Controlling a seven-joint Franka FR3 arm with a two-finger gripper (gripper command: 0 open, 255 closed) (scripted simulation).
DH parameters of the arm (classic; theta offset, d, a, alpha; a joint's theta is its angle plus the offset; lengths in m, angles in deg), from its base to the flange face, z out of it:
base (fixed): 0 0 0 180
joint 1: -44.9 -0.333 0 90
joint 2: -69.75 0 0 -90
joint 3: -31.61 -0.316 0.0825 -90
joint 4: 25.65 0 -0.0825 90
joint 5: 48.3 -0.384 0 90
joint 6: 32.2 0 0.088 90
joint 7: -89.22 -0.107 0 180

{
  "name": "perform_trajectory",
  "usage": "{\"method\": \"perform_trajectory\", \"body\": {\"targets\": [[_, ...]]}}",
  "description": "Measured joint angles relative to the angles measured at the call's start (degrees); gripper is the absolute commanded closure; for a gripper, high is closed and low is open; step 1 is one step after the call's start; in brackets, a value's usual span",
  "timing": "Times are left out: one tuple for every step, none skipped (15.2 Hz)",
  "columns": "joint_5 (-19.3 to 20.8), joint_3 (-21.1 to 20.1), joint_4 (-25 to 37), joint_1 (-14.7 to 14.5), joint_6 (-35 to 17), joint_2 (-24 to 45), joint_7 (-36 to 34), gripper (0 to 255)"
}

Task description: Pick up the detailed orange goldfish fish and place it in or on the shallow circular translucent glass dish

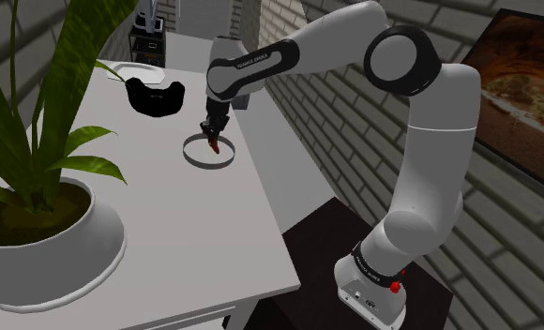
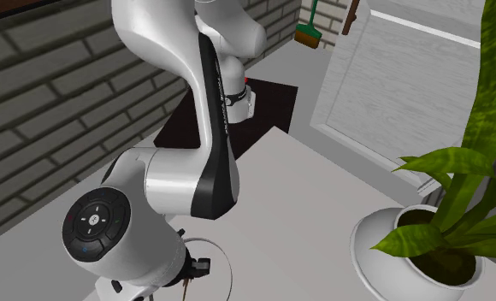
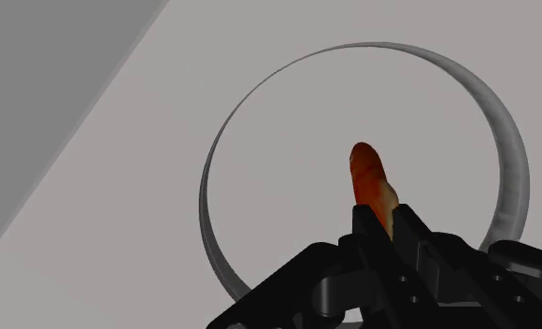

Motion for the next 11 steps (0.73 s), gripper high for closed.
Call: {"method": "perform_trajectory", "body": {"targets": [[0.1,0.1,-0.1,0.0,-0.5,0.3,0.0,255],[0.2,0.1,0.0,-0.1,-0.6,0.6,0.0,255],[0.2,0.1,0.0,-0.1,-0.8,0.8,-0.1,255],[0.2,0.1,0.0,-0.1,-0.8,0.9,-0.1,255],[0.2,0.1,0.0,-0.1,-0.9,0.9,-0.1,255],[0.2,0.1,0.0,-0.1,-0.9,0.9,-0.1,255],[0.2,0.1,0.0,-0.1,-0.9,0.9,-0.1,255],[0.2,0.1,0.0,-0.1,-0.9,0.9,-0.1,0],[0.2,0.1,0.0,-0.1,-0.9,0.9,-0.1,0],[0.2,0.1,0.0,-0.1,-0.9,0.9,-0.1,0],[0.2,0.1,0.0,-0.1,-0.9,0.9,-0.1,0]]}}
